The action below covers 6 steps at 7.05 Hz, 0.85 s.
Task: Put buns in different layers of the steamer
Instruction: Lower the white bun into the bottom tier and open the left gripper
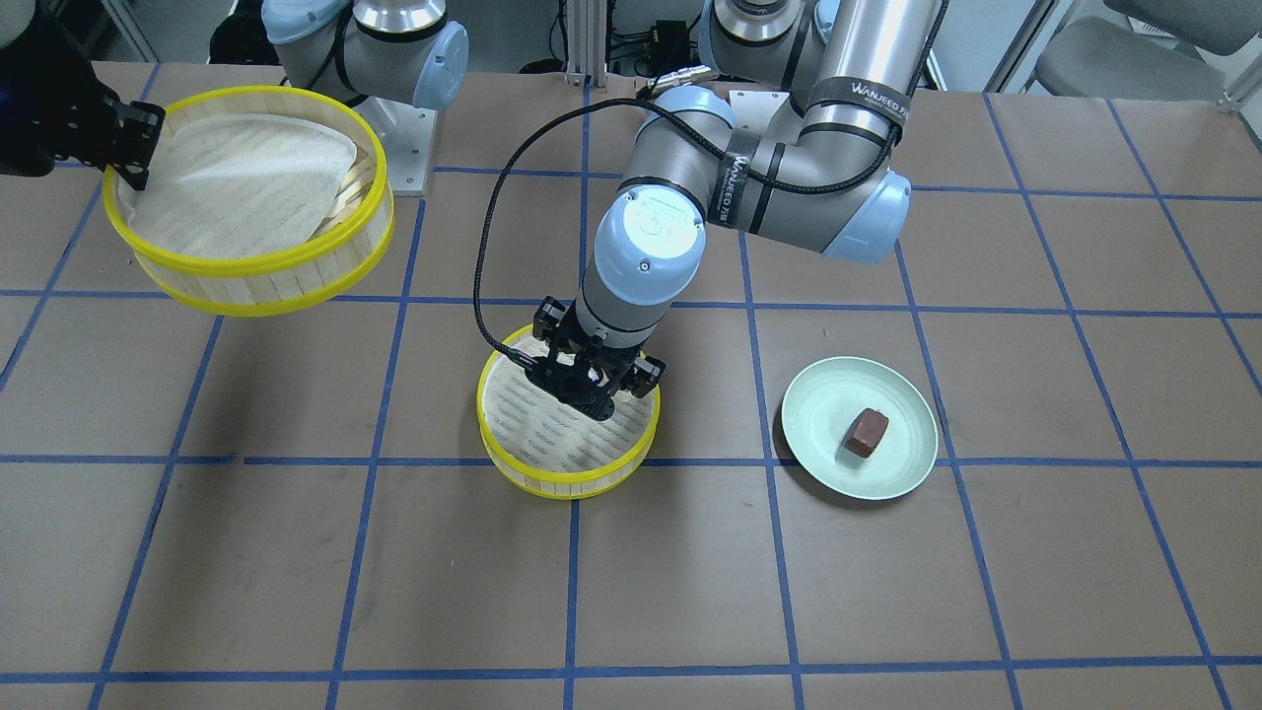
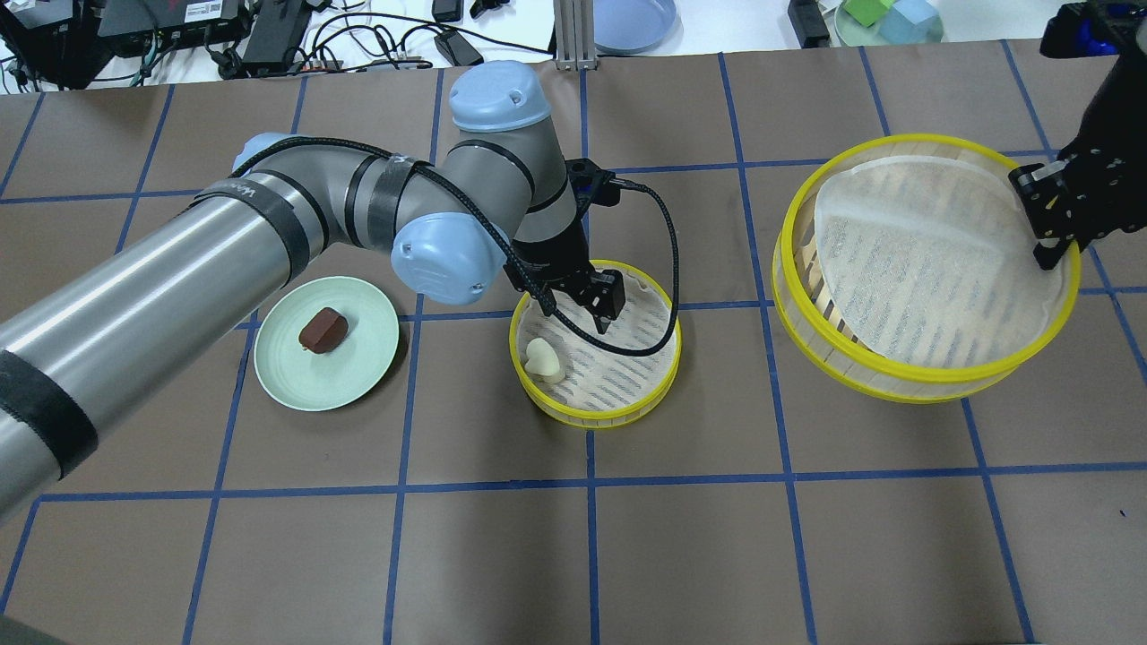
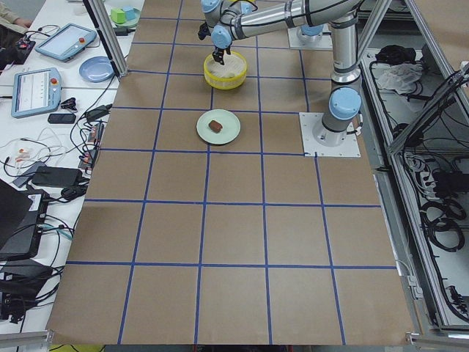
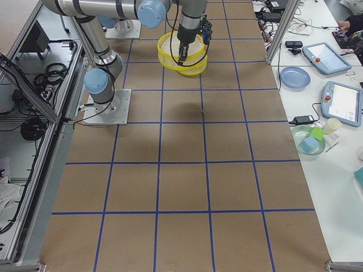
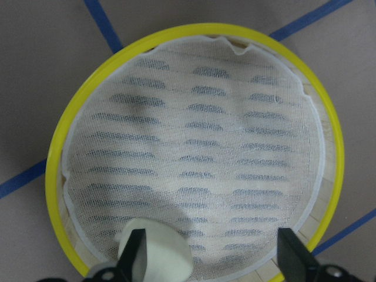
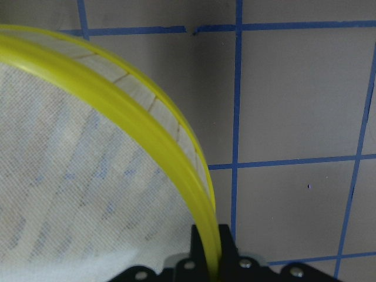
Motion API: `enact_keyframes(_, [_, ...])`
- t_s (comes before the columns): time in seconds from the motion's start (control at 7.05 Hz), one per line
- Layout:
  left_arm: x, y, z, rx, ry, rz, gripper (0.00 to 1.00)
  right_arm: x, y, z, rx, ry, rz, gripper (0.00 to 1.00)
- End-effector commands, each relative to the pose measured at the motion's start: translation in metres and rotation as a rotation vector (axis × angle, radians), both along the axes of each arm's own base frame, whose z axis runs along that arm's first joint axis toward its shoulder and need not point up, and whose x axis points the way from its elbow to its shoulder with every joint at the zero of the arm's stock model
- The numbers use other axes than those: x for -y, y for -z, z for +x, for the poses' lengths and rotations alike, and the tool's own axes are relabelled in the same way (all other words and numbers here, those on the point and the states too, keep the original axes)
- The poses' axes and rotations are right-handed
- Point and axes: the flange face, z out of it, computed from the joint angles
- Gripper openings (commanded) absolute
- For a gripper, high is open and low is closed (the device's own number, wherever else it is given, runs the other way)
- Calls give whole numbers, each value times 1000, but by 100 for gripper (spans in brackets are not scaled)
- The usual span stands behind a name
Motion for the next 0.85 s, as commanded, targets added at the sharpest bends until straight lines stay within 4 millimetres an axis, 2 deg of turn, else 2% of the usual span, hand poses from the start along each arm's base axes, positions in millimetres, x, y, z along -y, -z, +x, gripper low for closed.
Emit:
enact_keyframes(0.0, [0, -5, 1, 1, 2, -11, 100, 1, 1, 1, 4, 4, 2, 0])
enact_keyframes(0.14, [5, -20, 13, 1, 5, -44, 100, 6, 5, 6, 41, 15, -5, 0])
enact_keyframes(0.28, [28, -33, 66, 61, -72, -72, 100, 19, 26, 15, 112, 14, 23, 0])
enact_keyframes(0.43, [46, -46, 121, 115, -136, -100, 100, 31, 47, 40, 129, -32, 60, 0])
enact_keyframes(0.57, [48, -55, 168, 187, -161, -67, 100, 43, 70, 87, 117, -60, 89, 0])
enact_keyframes(0.71, [50, -60, 199, 238, -144, -63, 100, 64, 104, 148, 90, -70, 62, 0])
